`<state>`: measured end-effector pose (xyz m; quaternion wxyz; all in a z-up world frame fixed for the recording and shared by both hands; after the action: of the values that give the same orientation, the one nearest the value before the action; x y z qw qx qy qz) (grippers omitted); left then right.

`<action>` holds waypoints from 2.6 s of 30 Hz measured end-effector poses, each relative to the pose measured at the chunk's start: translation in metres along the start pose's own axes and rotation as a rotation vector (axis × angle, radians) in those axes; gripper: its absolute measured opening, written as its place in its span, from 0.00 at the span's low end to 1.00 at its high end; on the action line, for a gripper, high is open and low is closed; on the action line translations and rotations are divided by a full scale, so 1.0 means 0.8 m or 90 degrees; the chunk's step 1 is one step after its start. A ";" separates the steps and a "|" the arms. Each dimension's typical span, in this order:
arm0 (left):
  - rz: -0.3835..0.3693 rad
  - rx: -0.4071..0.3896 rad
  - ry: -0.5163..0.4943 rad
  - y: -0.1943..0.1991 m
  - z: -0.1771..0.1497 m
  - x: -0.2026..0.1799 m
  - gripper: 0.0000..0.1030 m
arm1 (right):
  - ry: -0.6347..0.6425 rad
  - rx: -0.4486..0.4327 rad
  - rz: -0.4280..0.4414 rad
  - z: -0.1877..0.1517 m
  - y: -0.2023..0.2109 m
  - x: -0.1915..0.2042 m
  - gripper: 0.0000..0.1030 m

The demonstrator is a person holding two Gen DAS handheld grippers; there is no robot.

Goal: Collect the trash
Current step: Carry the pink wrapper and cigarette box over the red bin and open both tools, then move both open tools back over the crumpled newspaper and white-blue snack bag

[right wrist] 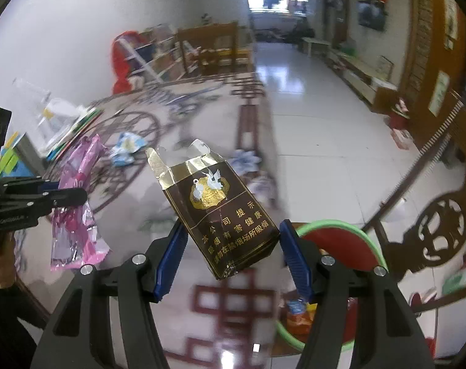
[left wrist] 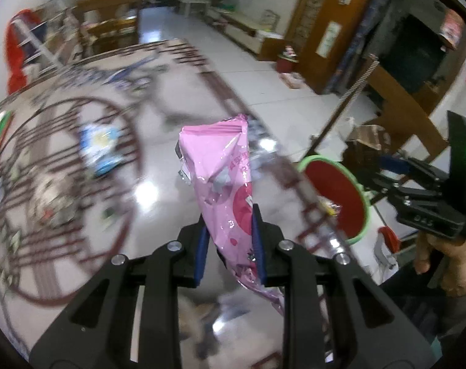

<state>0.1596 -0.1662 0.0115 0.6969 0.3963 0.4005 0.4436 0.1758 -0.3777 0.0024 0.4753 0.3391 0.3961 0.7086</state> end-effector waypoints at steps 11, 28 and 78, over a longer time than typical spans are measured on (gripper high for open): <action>-0.104 -0.003 -0.109 -0.042 0.077 -0.117 0.23 | -0.138 -0.019 -0.043 -0.036 0.018 -0.131 0.58; -0.161 0.092 -0.194 -0.141 0.099 -0.221 0.26 | -0.286 0.014 -0.060 -0.068 0.006 -0.214 0.58; 0.066 -0.066 0.174 0.054 -0.063 0.175 0.95 | 0.028 0.026 0.029 0.052 -0.048 0.134 0.93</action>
<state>0.1408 -0.0128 0.0030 0.6315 0.3155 0.4471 0.5493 0.1930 -0.2575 -0.0009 0.4431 0.3421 0.4131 0.7183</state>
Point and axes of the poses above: each gripper's, at about its wrist camera, not at the fingertips, and y roughly against the way its jaws point, x to its left, z to its top, the point moved 3 cm from there along -y, roughly the way its jaws point, and after that the axes turned 14 degrees about x, right-handed, at the moved point
